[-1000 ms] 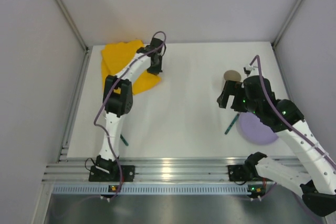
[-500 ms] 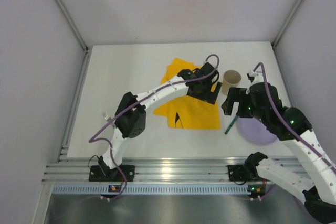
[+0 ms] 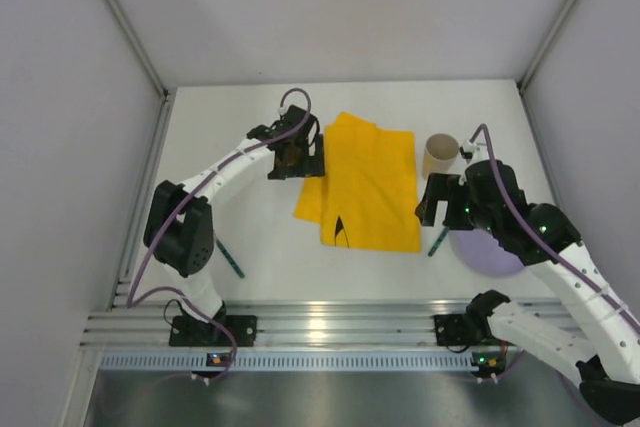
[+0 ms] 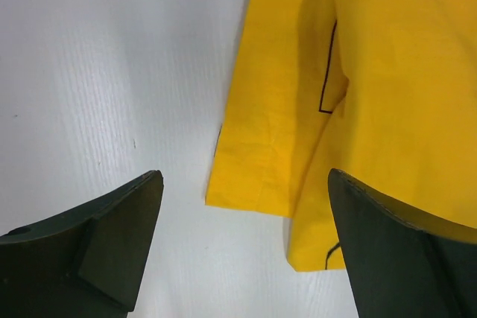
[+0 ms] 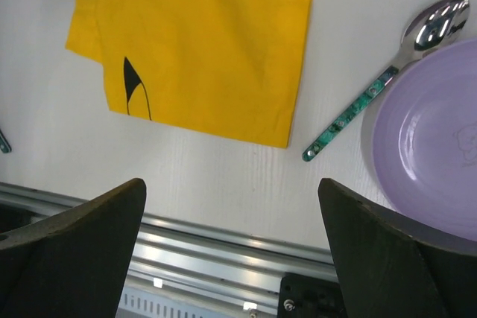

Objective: Set the dinner table for one person

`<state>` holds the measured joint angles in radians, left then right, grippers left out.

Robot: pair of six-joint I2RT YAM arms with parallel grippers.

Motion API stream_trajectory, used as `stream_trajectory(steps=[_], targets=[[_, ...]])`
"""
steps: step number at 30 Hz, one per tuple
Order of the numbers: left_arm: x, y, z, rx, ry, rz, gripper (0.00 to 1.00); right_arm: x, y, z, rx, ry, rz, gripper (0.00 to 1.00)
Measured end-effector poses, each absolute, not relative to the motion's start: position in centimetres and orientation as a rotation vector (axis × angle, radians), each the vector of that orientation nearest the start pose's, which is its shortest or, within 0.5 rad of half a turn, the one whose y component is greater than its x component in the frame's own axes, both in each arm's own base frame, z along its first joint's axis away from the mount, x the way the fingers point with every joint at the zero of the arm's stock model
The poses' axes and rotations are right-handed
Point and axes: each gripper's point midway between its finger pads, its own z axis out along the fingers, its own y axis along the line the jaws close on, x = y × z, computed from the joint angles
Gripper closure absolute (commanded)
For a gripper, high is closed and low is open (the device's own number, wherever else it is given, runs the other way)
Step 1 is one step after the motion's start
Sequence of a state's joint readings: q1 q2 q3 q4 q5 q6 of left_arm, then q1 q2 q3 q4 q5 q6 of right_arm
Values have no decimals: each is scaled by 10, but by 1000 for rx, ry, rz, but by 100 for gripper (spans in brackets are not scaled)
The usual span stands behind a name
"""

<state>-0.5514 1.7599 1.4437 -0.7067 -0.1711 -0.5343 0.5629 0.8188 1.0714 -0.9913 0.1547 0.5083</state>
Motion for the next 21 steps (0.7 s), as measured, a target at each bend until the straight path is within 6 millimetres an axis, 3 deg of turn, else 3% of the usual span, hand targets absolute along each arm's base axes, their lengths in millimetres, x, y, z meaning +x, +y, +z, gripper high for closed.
stream_trajectory(steps=[3,9,10,13,17,21], targets=[[365,-210,88,-4,2653,-143,12,190,116,204,15,2395,360,0],[357,-213,21,65,2806,-63,26,200,122,172,25,2470,313,0],[362,-215,24,69,2798,-66,27,202,124,168,28,2470,313,0],[371,-219,25,71,2784,-86,44,211,128,161,31,2466,313,0],[375,-226,22,95,2791,-128,100,222,135,139,41,2494,293,0],[374,-230,23,119,2794,-162,100,228,136,99,64,2583,245,0]])
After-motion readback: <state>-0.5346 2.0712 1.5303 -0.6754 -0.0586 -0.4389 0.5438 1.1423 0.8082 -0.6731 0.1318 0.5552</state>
